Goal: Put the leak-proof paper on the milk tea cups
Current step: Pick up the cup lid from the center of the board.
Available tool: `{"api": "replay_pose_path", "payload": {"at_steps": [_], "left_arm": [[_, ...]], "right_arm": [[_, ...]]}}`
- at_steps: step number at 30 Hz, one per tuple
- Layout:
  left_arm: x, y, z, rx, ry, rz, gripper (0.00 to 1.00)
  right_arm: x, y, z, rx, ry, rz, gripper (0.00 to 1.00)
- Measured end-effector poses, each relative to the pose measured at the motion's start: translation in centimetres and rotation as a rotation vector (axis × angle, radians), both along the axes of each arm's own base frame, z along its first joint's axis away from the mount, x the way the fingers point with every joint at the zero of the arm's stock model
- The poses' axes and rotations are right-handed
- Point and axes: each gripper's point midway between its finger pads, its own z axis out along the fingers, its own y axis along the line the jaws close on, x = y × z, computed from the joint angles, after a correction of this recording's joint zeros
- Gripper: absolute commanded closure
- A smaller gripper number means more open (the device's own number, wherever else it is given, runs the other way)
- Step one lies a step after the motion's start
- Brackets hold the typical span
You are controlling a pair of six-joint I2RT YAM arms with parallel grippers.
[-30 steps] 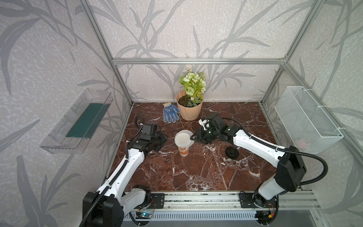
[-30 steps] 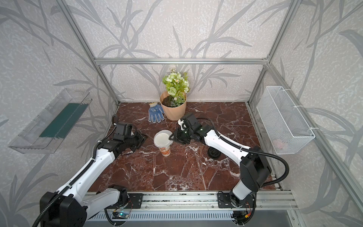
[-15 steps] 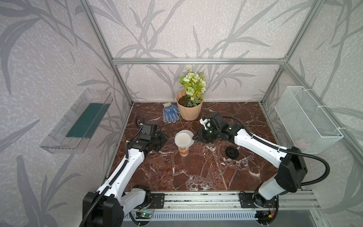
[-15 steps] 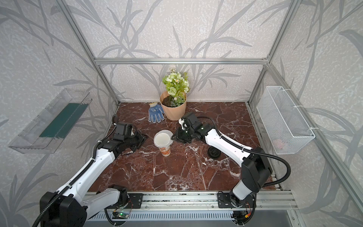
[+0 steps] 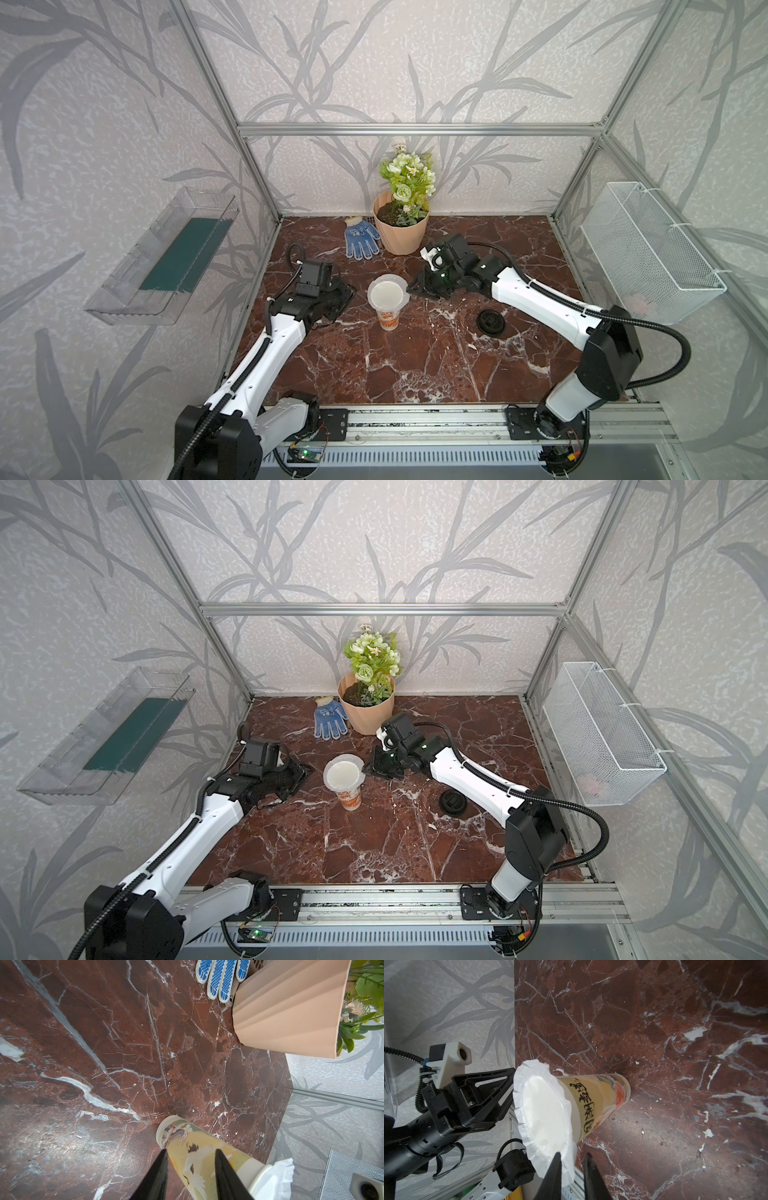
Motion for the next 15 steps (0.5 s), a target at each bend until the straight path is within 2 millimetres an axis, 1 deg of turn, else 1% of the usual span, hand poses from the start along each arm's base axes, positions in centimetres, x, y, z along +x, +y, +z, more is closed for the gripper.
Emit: {"api": "replay_pose_path", "payload": {"at_steps": [5, 10, 15], "left_arm": [[0.02, -0.07, 0.06, -0.003, -0.002, -0.003, 0.60], [0.06, -0.18, 0.13, -0.008, -0.005, -0.007, 0.60], [0.07, -0.19, 0.13, -0.009, -0.005, -0.007, 0.60]], "right_arm": [[-0.15, -0.08, -0.35, -0.014, 0.007, 0.007, 0.77], [-0.02, 0.22, 0.28, -0.003, -0.005, 0.012, 0.80], [-0.02, 0.27, 0.28, -0.002, -0.004, 0.014, 0.81]]}}
